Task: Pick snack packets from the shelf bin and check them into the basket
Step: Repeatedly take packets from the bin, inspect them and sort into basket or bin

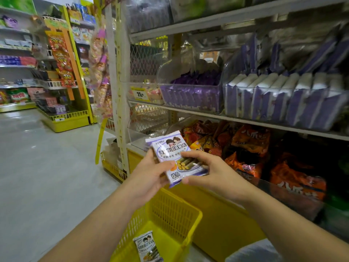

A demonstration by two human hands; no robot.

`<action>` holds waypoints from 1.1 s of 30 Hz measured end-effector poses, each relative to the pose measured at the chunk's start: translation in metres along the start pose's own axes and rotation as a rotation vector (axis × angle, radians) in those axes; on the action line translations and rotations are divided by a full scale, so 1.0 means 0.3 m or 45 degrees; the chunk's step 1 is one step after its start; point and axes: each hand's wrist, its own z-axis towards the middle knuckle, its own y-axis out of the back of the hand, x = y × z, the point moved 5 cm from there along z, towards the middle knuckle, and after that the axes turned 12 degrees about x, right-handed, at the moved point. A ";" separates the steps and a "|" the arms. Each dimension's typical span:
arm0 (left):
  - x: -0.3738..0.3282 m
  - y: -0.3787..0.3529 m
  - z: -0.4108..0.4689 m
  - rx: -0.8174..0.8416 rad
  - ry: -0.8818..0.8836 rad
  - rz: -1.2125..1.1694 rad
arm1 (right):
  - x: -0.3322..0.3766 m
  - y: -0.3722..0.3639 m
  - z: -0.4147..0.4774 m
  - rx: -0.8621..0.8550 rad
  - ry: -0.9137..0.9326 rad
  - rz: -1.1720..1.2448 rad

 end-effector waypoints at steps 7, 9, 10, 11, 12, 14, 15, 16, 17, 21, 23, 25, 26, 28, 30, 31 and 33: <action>-0.174 -0.324 0.130 0.210 -0.110 0.002 | 0.241 0.247 -0.149 -0.404 0.263 -0.085; -0.229 -0.417 0.179 0.217 -0.128 0.072 | 0.336 0.322 -0.186 -0.468 0.343 -0.234; -0.252 -0.459 0.204 0.213 -0.139 0.123 | 0.372 0.362 -0.200 -0.485 0.377 -0.249; -0.275 -0.500 0.228 0.210 -0.152 0.200 | 0.400 0.406 -0.211 -0.506 0.397 -0.268; -0.295 -0.535 0.253 0.206 -0.163 0.307 | 0.426 0.454 -0.222 -0.539 0.403 -0.308; -0.335 -0.593 0.303 0.212 -0.205 0.567 | 0.469 0.559 -0.243 -0.624 0.377 -0.445; -0.353 -0.616 0.329 0.221 -0.230 0.712 | 0.484 0.616 -0.252 -0.660 0.348 -0.518; -0.372 -0.632 0.358 0.220 -0.251 0.871 | 0.498 0.673 -0.261 -0.692 0.310 -0.610; -0.392 -0.643 0.389 0.211 -0.275 1.038 | 0.512 0.728 -0.267 -0.720 0.255 -0.731; -0.476 -0.687 0.520 0.152 -0.451 1.530 | 0.568 0.910 -0.247 -0.784 0.047 -1.182; -0.501 -0.714 0.583 0.096 -0.517 1.761 | 0.584 0.967 -0.209 -0.765 -0.025 -1.325; -0.506 -0.752 0.646 0.055 -0.605 2.194 | 0.574 1.009 -0.163 -0.727 -0.103 -1.434; -0.498 -0.770 0.675 0.058 -0.656 2.395 | 0.561 1.027 -0.142 -0.716 -0.141 -1.501; -0.487 -0.796 0.731 0.086 -0.733 2.583 | 0.530 1.062 -0.105 -0.703 -0.195 -1.594; -0.501 -0.814 0.786 0.078 -0.803 2.643 | 0.502 1.101 -0.076 -0.687 -0.244 -1.600; -0.508 -0.818 0.817 0.074 -0.804 2.672 | 0.492 1.121 -0.061 -0.667 -0.276 -1.595; -0.519 -0.825 0.876 0.068 -0.774 2.758 | 0.474 1.158 -0.026 -0.615 -0.348 -1.574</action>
